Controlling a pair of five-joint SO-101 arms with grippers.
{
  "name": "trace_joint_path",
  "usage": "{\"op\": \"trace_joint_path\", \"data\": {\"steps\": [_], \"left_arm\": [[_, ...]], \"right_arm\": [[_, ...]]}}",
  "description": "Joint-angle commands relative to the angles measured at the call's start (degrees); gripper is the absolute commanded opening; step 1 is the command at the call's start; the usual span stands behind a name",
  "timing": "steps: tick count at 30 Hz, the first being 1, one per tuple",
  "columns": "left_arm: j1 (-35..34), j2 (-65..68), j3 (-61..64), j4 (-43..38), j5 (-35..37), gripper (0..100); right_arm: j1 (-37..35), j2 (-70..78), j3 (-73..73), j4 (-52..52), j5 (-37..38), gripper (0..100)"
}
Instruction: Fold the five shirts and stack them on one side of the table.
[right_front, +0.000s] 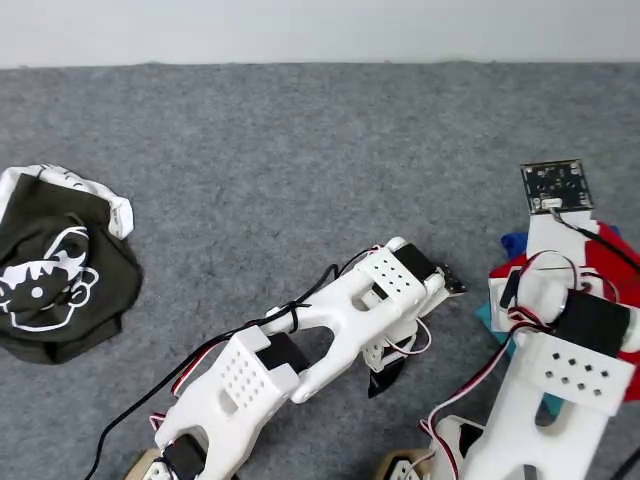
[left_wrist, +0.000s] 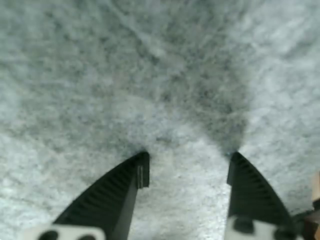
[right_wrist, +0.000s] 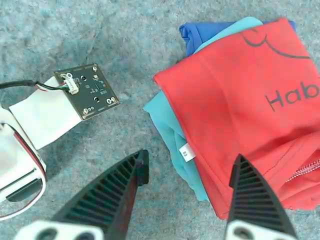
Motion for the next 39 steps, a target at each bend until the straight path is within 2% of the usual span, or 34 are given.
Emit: {"op": "trace_joint_path", "data": {"steps": [1,35,39], "left_arm": [[-0.88,0.26,-0.57,0.97,-0.26,25],[-0.88,0.18,-0.57,0.97,-0.26,25],[-3.08,-0.09,-0.75,1.05,-0.26,25]], "right_arm": [[-0.66,-1.10,-0.18,-0.40,0.35,26.6],[-0.66,-0.92,2.90,-1.01,0.44,26.6],[-0.66,-0.92,2.90,-1.01,0.44,26.6]]}}
